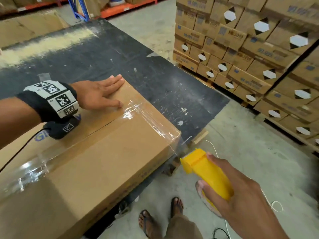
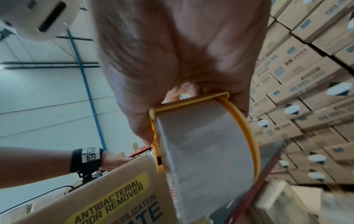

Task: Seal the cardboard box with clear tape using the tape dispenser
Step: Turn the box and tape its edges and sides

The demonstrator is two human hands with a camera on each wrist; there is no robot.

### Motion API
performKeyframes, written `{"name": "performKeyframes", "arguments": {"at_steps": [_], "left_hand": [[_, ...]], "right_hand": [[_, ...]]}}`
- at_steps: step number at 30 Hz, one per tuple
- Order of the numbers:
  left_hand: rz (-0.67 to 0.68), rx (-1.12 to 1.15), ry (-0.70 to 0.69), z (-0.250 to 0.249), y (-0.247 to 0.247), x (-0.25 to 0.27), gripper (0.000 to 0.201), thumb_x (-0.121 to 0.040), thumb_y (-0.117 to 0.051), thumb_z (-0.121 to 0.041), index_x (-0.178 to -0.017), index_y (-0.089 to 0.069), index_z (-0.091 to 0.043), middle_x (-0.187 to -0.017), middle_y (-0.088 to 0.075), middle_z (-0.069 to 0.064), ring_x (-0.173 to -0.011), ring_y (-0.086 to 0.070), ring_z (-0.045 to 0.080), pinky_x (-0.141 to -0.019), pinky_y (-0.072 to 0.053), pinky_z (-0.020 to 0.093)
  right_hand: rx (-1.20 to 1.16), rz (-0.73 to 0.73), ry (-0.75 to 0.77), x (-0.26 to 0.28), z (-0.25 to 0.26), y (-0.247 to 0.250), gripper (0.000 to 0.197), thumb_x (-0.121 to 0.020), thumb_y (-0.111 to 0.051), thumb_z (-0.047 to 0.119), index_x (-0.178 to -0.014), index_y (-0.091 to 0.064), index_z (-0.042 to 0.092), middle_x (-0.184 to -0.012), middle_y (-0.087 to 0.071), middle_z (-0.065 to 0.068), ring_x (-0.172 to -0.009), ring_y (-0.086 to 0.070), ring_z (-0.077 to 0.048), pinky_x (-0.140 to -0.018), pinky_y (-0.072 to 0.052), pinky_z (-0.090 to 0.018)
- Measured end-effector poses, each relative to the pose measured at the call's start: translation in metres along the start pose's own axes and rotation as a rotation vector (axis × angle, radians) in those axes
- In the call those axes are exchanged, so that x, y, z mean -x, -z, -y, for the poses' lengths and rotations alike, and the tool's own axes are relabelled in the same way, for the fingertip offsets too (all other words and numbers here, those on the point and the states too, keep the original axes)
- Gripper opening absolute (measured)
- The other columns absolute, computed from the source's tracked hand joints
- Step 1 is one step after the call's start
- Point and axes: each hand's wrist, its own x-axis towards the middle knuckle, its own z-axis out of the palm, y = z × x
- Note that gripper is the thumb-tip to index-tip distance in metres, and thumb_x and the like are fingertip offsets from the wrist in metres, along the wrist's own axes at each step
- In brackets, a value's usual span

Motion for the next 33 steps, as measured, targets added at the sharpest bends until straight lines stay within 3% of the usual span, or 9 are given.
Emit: {"name": "performKeyframes", "arguments": {"at_steps": [3, 8, 13, 18, 22, 24, 28, 30, 33], "left_hand": [[-0.007, 0.005, 0.014, -0.002, -0.002, 0.001, 0.122, -0.058, -0.017, -0.092, -0.161, 0.017, -0.037, -0.170, 0.022, -0.018, -0.159, 0.009, 0.006, -0.129, -0.015, 0.040], [-0.016, 0.027, 0.034, -0.010, -0.001, 0.005, 0.118, -0.065, -0.025, -0.086, -0.163, 0.013, -0.033, -0.172, 0.019, -0.013, -0.160, 0.007, 0.010, -0.129, -0.012, 0.041], [-0.157, 0.046, -0.003, -0.047, -0.003, 0.018, 0.101, -0.074, -0.028, -0.075, -0.164, -0.002, -0.038, -0.175, 0.009, -0.003, -0.162, -0.005, 0.020, -0.127, -0.022, 0.044], [-0.203, -0.031, -0.243, -0.146, -0.008, 0.043, 0.090, -0.081, -0.029, -0.085, -0.160, -0.021, -0.043, -0.174, -0.015, -0.008, -0.157, -0.026, 0.016, -0.123, -0.031, 0.041], [-0.199, -0.212, -0.268, -0.188, -0.029, 0.037, 0.070, -0.091, -0.049, -0.063, -0.154, -0.039, -0.034, -0.156, -0.048, -0.001, -0.135, -0.055, 0.026, -0.104, -0.050, 0.044], [-0.194, -0.200, -0.217, -0.193, -0.028, 0.038, 0.067, -0.091, -0.056, -0.052, -0.153, -0.041, -0.034, -0.154, -0.049, -0.002, -0.130, -0.059, 0.027, -0.098, -0.054, 0.044], [-0.292, 0.153, -0.203, -0.202, -0.022, 0.059, 0.063, -0.091, -0.056, -0.056, -0.149, -0.048, -0.034, -0.146, -0.056, 0.000, -0.126, -0.060, 0.021, -0.104, -0.051, 0.044], [-0.364, 0.515, -0.192, -0.207, -0.018, 0.074, 0.051, -0.091, -0.057, -0.051, -0.139, -0.060, -0.032, -0.127, -0.071, -0.003, -0.113, -0.069, 0.014, -0.099, -0.055, 0.040], [-0.228, 0.996, -0.122, -0.219, -0.012, 0.094, 0.033, -0.098, -0.063, -0.030, -0.130, -0.067, -0.020, -0.109, -0.080, 0.006, -0.096, -0.078, 0.017, -0.086, -0.060, 0.031]], "right_hand": [[-0.071, 0.085, 0.039, -0.026, -0.012, -0.016, 0.051, -0.081, -0.058, 0.069, -0.130, -0.050, 0.057, -0.074, -0.063, 0.014, -0.073, -0.060, 0.000, -0.064, -0.045, -0.014], [0.119, 0.347, -0.082, -0.041, -0.082, -0.071, 0.058, -0.076, -0.061, 0.071, -0.128, -0.056, 0.046, -0.114, -0.077, 0.008, -0.111, -0.069, -0.022, -0.088, -0.051, -0.032], [-0.288, 0.222, -0.027, -0.026, -0.108, -0.078, 0.042, -0.081, -0.077, 0.049, -0.118, -0.058, 0.053, -0.089, -0.072, 0.032, -0.084, -0.069, 0.005, -0.068, -0.047, -0.008], [-0.437, 0.041, 0.087, -0.029, -0.101, -0.064, 0.055, -0.080, -0.077, 0.049, -0.129, -0.053, 0.051, -0.109, -0.068, 0.031, -0.096, -0.067, 0.002, -0.077, -0.052, -0.019], [-0.564, -0.040, 0.179, -0.025, -0.091, -0.049, 0.062, -0.076, -0.074, 0.057, -0.133, -0.052, 0.052, -0.109, -0.069, 0.018, -0.089, -0.069, -0.010, -0.074, -0.057, -0.032], [-0.613, -0.085, 0.236, -0.021, -0.087, -0.043, 0.066, -0.075, -0.075, 0.058, -0.136, -0.052, 0.050, -0.112, -0.068, 0.019, -0.092, -0.069, -0.010, -0.076, -0.058, -0.034], [-0.659, -0.191, 0.394, -0.010, -0.079, -0.030, 0.070, -0.079, -0.074, 0.056, -0.142, -0.050, 0.037, -0.125, -0.055, 0.039, -0.105, -0.060, 0.010, -0.078, -0.047, -0.006], [-0.637, -0.239, 0.466, -0.006, -0.077, -0.025, 0.076, -0.078, -0.075, 0.056, -0.145, -0.046, 0.036, -0.132, -0.051, 0.038, -0.111, -0.060, 0.005, -0.080, -0.049, -0.009], [-0.636, -0.311, 0.564, -0.005, -0.074, -0.019, 0.077, -0.081, -0.072, 0.061, -0.145, -0.045, 0.029, -0.140, -0.046, 0.036, -0.119, -0.058, 0.002, -0.084, -0.054, -0.022]]}}
